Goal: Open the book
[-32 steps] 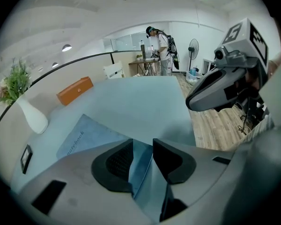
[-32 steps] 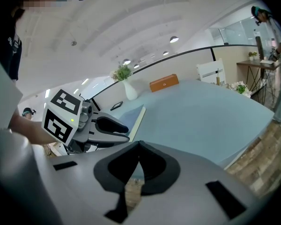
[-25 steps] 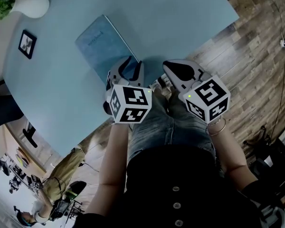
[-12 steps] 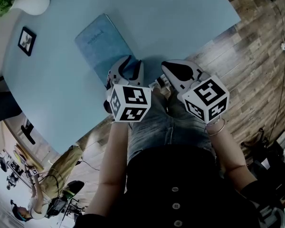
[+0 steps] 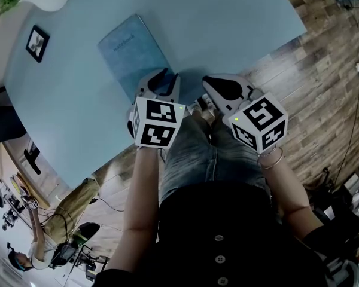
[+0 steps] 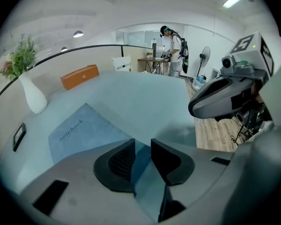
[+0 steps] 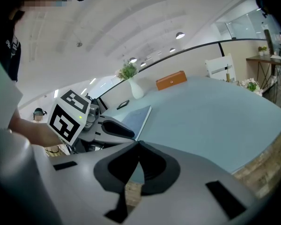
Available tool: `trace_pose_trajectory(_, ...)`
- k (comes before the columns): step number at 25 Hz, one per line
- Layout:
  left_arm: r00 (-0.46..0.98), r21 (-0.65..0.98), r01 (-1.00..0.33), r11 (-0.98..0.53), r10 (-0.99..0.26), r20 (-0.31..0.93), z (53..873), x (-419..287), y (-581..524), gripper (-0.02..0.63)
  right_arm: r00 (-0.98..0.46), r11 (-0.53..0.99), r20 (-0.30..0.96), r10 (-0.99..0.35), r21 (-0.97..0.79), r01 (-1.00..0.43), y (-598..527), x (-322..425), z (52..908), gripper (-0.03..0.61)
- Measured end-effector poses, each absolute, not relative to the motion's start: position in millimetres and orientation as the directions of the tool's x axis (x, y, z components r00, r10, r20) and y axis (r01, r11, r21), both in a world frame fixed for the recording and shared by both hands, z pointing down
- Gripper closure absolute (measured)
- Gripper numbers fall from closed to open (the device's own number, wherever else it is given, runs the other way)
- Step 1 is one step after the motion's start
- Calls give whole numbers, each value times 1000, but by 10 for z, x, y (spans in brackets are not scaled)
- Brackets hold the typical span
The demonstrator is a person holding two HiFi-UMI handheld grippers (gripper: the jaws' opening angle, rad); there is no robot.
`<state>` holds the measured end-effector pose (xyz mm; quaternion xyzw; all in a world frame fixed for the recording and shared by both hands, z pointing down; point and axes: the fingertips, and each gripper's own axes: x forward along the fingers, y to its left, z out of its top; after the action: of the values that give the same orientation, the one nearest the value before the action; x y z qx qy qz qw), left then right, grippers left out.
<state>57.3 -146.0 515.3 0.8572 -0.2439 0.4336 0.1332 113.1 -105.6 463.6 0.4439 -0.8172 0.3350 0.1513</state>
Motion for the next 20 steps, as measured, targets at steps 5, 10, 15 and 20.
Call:
trace_pose_trajectory(5,499,23,-543,-839,-301,813,5140,603,-1422,540,-571,400,539,-619,-409,-820,-1062,1152,4602,577)
trace_pose_trajectory(10,504,38,-571,-820,-314,804,5115,595,-1417,580,-580,417,534,-615,-404,-814,-1068,1153,4566,577)
trace_pose_trajectory(15,498,12,-588,-809,-350,794,5027,589,-1434,591,-603,445,511,-612,-407,-797,-1047,1166,4495,577)
trace_pose_trajectory(20,494,13,-632,-775,-389,778,4904,573,-1461,592,-628,477,499,-598,-408,-779,-1086,1216,4464,577)
